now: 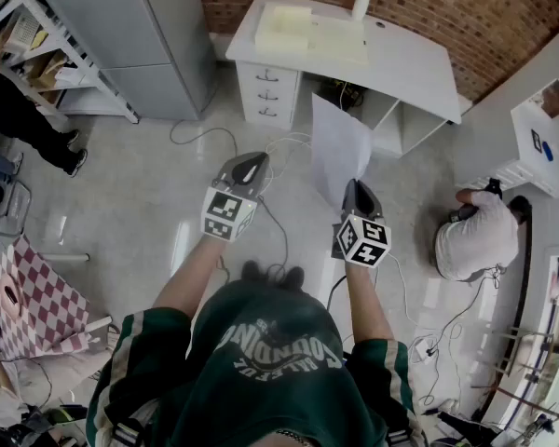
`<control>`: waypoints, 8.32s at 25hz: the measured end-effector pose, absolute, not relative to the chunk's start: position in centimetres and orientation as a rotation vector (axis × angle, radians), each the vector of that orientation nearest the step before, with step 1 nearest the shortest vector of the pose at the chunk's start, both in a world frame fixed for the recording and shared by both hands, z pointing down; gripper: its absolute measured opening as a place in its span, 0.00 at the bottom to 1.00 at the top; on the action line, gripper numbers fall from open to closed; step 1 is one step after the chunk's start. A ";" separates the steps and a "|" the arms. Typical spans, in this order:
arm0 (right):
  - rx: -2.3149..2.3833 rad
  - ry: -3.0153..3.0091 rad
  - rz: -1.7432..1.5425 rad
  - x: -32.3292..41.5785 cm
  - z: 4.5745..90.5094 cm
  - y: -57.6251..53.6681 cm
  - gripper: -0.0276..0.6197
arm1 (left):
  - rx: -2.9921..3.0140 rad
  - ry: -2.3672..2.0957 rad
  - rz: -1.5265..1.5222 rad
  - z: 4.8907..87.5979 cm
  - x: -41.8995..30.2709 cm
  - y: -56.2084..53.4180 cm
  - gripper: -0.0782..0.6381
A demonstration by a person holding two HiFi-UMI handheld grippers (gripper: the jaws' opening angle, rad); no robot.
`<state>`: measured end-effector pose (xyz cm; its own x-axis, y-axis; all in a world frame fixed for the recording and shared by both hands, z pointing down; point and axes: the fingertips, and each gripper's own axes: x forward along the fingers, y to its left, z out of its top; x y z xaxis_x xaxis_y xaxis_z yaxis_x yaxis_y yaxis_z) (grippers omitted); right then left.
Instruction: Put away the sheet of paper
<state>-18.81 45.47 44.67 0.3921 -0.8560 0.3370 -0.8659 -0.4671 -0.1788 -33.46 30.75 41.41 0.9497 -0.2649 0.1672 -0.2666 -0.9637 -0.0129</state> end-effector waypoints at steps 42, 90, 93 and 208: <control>2.522 -1.715 0.680 -9.9 46.3 40.4 0.05 | 3.058 -0.450 0.270 42.7 -22.1 27.1 0.12; 2.612 -1.646 0.787 4.6 48.0 13.0 0.05 | 3.046 -0.317 0.358 45.7 -7.9 0.4 0.12; 2.585 -1.680 0.793 7.5 47.8 11.3 0.05 | 3.028 -0.361 0.364 45.8 -5.3 -1.0 0.12; 2.157 -1.594 1.943 34.8 68.8 -16.3 0.05 | 2.662 -0.728 0.553 58.8 14.4 -26.3 0.12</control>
